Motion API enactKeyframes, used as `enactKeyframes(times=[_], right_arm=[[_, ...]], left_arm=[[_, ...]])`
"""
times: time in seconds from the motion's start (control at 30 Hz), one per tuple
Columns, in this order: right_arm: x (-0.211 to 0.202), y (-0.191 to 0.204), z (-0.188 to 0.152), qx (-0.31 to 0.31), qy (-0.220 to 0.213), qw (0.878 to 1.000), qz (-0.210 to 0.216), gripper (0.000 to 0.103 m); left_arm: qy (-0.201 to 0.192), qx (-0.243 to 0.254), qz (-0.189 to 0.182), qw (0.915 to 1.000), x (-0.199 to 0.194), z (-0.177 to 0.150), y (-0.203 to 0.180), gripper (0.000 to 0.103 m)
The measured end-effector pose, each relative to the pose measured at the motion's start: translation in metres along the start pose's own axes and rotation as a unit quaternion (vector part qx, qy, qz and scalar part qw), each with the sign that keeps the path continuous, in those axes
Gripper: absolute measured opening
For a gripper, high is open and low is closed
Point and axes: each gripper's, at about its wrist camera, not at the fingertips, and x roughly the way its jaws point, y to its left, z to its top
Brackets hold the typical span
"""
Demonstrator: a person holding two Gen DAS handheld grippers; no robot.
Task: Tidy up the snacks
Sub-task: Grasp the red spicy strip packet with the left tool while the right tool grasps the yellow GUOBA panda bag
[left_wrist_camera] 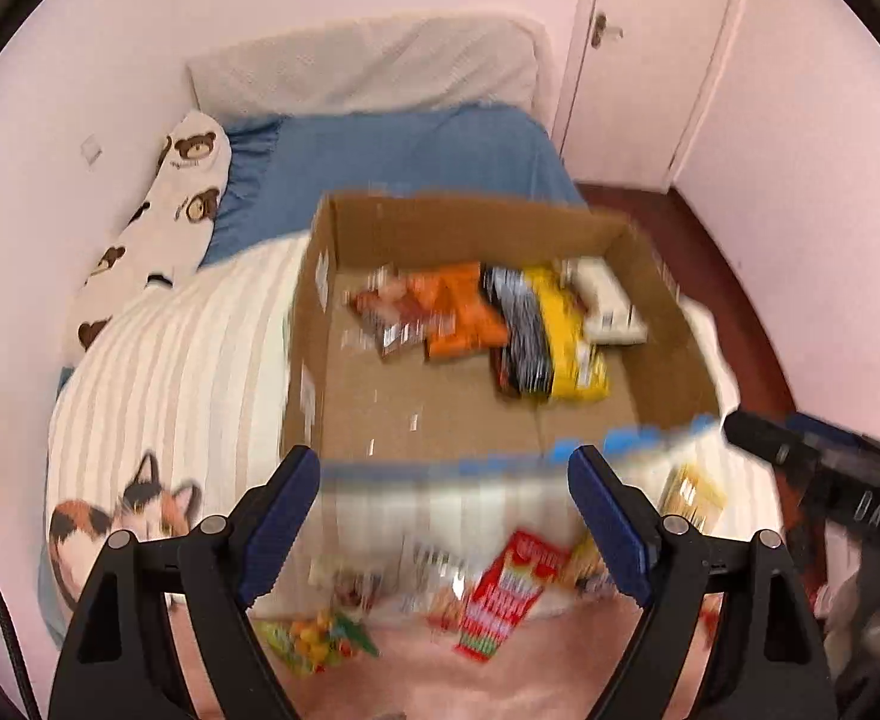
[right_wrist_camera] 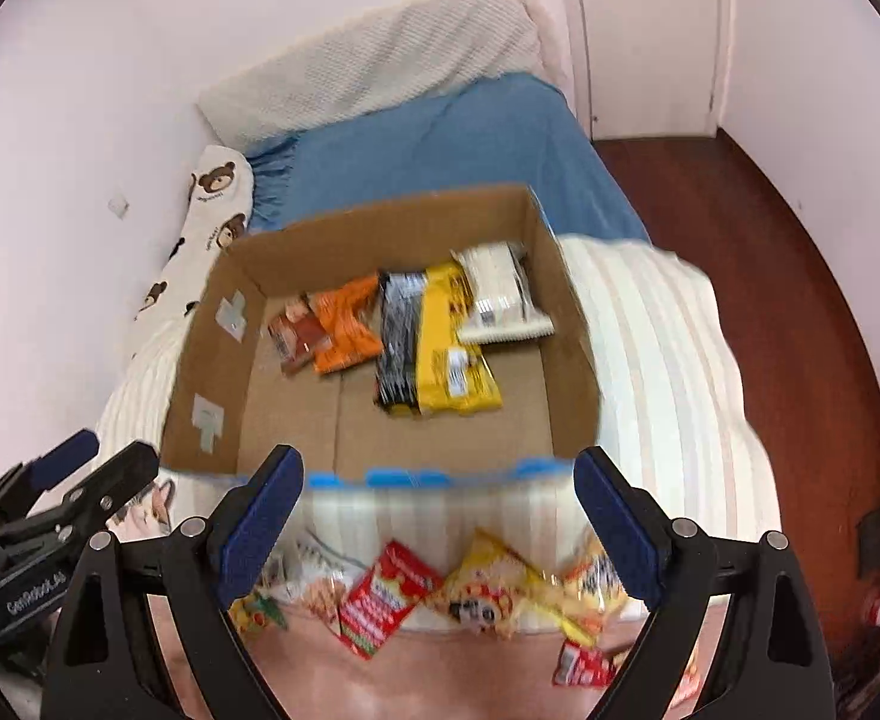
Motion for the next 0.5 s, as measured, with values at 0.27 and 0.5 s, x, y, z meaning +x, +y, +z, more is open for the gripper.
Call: enactKeyframes(times=[0.27, 0.5], right_arm=[[0.078, -0.039, -0.074, 0.082, 0.111, 0.990, 0.022, 0.094], [0.124, -0.062, -0.113, 0.106, 0.156, 0.982, 0.020, 0.077]], left_arm=[[0.127, 0.024, 0.028, 0.9912, 0.077, -0.095, 0.001, 0.085], [0.216, 0.086, -0.003, 0.9727, 0.145, -0.134, -0.039, 0.085]])
